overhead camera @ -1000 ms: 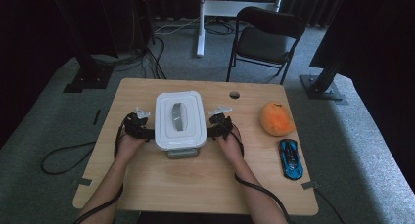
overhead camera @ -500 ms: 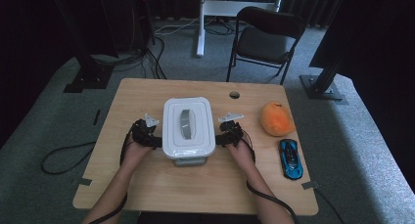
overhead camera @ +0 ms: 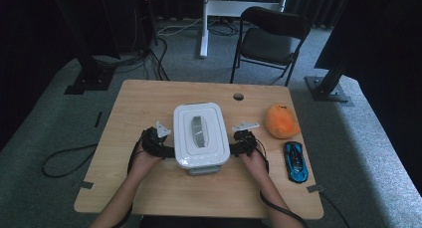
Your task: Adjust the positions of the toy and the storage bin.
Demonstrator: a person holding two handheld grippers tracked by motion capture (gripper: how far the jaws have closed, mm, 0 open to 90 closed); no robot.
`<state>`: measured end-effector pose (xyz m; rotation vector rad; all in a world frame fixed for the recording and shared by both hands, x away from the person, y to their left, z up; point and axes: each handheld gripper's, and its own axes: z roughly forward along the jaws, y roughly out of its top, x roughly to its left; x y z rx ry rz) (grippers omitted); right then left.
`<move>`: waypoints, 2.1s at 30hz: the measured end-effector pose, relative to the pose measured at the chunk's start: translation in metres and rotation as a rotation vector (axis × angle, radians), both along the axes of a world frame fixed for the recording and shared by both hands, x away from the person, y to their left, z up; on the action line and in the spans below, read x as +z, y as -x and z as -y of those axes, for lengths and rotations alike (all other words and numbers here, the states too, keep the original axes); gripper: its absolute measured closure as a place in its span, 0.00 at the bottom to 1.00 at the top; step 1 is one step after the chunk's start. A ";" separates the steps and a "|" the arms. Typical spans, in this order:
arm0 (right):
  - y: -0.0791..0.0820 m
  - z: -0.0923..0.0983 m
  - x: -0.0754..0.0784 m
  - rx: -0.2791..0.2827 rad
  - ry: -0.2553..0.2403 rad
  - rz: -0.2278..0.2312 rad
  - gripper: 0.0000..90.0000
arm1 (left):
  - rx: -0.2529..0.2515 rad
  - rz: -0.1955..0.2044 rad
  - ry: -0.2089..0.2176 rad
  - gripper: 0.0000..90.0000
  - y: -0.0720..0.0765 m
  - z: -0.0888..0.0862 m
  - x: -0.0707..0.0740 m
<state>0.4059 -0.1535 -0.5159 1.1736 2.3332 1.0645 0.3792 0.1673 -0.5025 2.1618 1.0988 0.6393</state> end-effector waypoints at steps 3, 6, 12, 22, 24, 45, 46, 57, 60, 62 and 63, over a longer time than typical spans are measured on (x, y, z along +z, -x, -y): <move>0.003 0.004 0.001 0.002 0.005 0.002 0.22 | -0.004 0.009 0.003 0.05 0.004 0.004 -0.001; 0.006 0.007 0.000 0.001 0.004 0.006 0.22 | -0.015 0.022 -0.007 0.05 0.008 0.007 0.000; 0.016 0.015 -0.001 0.021 -0.020 0.000 0.23 | -0.039 0.042 -0.014 0.05 0.021 0.012 0.002; 0.023 0.023 -0.004 0.031 -0.022 0.014 0.23 | -0.061 0.045 0.037 0.04 0.028 0.013 0.003; 0.023 0.025 -0.005 0.021 -0.024 0.019 0.21 | -0.065 0.035 0.045 0.04 0.027 0.012 0.002; -0.024 0.023 -0.010 -0.086 -0.070 0.000 0.15 | 0.035 -0.028 0.139 0.03 -0.015 -0.003 -0.019; -0.025 0.021 -0.008 -0.086 -0.067 0.009 0.15 | 0.025 -0.028 0.137 0.03 -0.016 -0.002 -0.018; -0.029 0.014 -0.001 -0.035 -0.065 0.038 0.19 | -0.015 -0.005 0.095 0.03 -0.010 0.001 -0.008; -0.029 0.011 0.000 -0.020 -0.068 0.034 0.20 | -0.005 0.001 0.085 0.03 -0.007 0.000 -0.007; -0.030 0.009 0.001 -0.005 -0.067 0.023 0.21 | -0.002 0.004 0.083 0.03 -0.004 -0.002 -0.006; -0.030 0.009 0.001 -0.005 -0.067 0.023 0.21 | -0.002 0.004 0.083 0.03 -0.004 -0.002 -0.006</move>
